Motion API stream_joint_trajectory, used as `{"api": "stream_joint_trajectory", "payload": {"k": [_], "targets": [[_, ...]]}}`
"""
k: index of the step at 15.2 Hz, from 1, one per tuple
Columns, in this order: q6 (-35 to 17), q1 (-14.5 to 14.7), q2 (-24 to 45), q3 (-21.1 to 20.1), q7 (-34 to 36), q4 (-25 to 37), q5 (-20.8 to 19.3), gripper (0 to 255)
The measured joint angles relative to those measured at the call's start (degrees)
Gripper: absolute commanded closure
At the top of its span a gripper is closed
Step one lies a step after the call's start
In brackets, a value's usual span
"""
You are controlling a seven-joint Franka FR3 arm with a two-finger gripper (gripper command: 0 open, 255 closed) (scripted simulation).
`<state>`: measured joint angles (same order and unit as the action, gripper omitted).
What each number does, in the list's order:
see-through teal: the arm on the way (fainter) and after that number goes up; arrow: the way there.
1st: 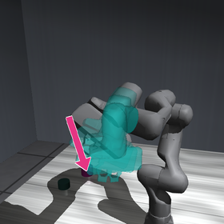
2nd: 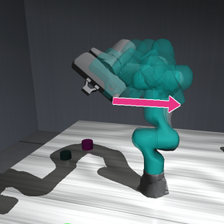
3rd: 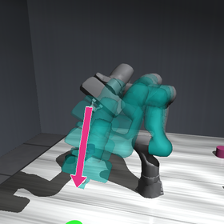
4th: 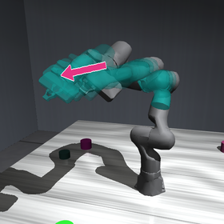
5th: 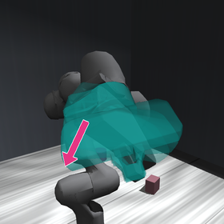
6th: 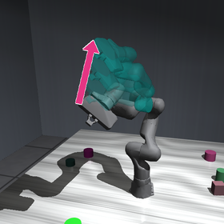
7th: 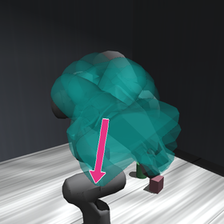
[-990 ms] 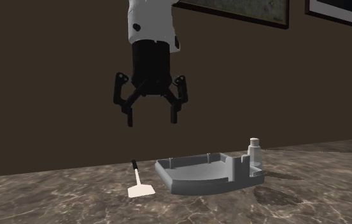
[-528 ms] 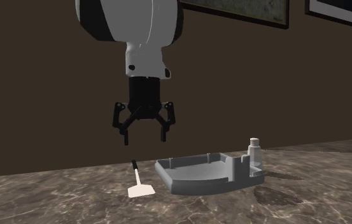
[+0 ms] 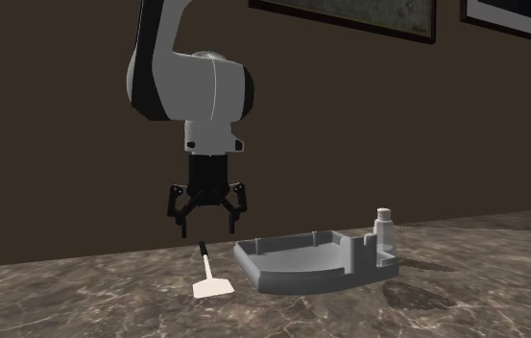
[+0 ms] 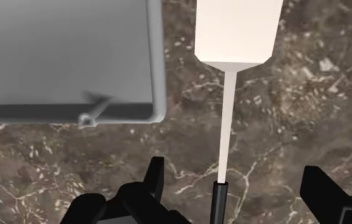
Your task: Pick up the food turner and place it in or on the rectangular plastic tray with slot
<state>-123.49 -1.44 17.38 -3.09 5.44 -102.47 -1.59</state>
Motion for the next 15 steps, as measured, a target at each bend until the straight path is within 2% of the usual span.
{"api": "stream_joint_trajectory", "payload": {"k": [9,15], "targets": [[-5.0,0.3,5.0,0.1,0.7,0.0,-0.3,0],[-5.3,0.3,5.4,0.1,0.7,0.1,-0.3,0]]}}
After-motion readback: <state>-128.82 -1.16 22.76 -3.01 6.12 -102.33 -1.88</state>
